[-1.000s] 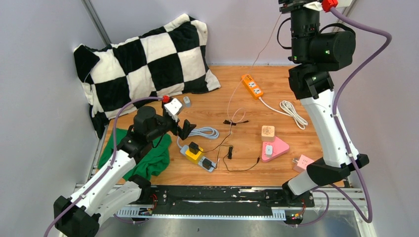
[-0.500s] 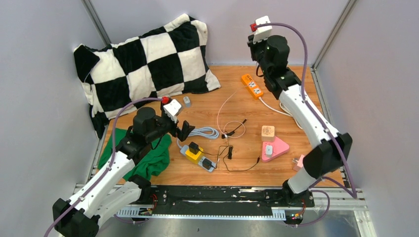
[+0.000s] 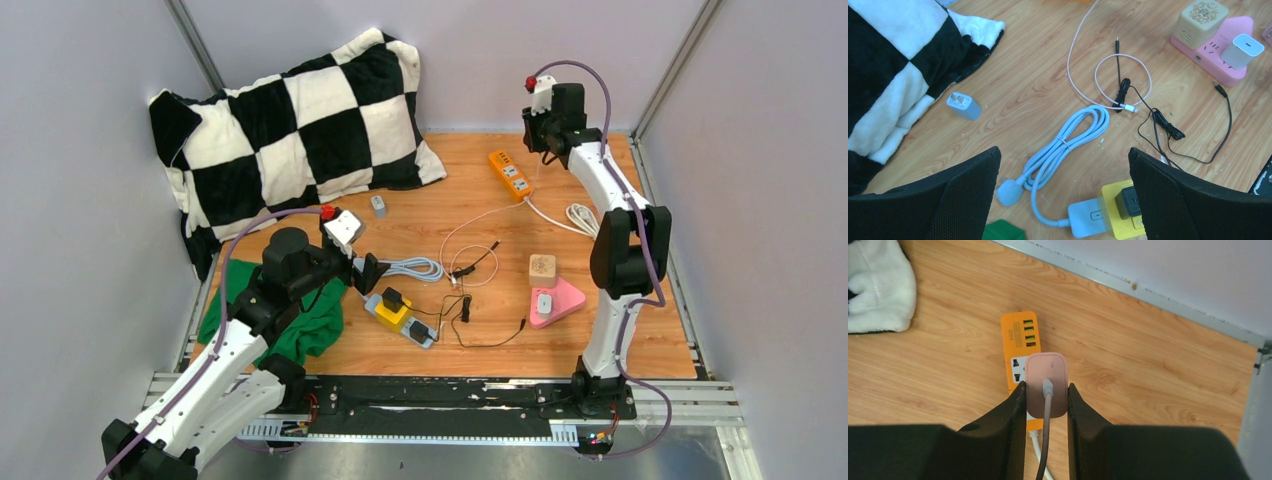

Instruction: Insert the plug

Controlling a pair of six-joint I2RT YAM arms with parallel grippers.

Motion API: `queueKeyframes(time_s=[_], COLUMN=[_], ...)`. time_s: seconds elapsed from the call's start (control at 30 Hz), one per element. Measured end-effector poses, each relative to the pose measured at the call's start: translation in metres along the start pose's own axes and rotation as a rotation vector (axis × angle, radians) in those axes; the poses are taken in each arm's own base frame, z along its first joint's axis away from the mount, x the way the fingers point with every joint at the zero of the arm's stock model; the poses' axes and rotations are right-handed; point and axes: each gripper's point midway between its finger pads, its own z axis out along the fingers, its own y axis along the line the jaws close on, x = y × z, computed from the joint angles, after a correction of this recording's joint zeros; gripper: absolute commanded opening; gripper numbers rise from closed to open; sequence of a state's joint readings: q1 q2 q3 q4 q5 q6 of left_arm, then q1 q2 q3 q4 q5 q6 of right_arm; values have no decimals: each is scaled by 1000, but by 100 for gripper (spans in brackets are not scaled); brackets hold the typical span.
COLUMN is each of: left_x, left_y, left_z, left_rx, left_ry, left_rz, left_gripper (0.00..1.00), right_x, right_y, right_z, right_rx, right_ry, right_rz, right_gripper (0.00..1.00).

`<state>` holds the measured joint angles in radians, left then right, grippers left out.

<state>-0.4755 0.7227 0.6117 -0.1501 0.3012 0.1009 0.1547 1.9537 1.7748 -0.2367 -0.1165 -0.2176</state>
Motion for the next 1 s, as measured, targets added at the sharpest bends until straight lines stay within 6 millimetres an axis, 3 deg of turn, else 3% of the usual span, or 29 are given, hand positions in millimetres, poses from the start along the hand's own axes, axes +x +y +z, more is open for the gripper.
queueKeyframes(time_s=[0.13, 0.23, 0.6, 1.0], left_x=[3, 4, 7, 7], left_y=[0, 1, 2, 2], left_z=[0, -1, 0, 1], left_rx=[0, -4, -7, -6], left_ry=[12, 16, 26, 26], left_rz=[0, 2, 8, 7], left_gripper=[100, 100, 100, 100], right_x=[29, 43, 45, 71], right_y=[-11, -7, 8, 21], right_z=[19, 25, 45, 64], right_rx=[-39, -72, -156, -189], right_ry=[56, 95, 109, 167], right_rz=[60, 80, 130, 166], right_gripper=[0, 0, 0, 0])
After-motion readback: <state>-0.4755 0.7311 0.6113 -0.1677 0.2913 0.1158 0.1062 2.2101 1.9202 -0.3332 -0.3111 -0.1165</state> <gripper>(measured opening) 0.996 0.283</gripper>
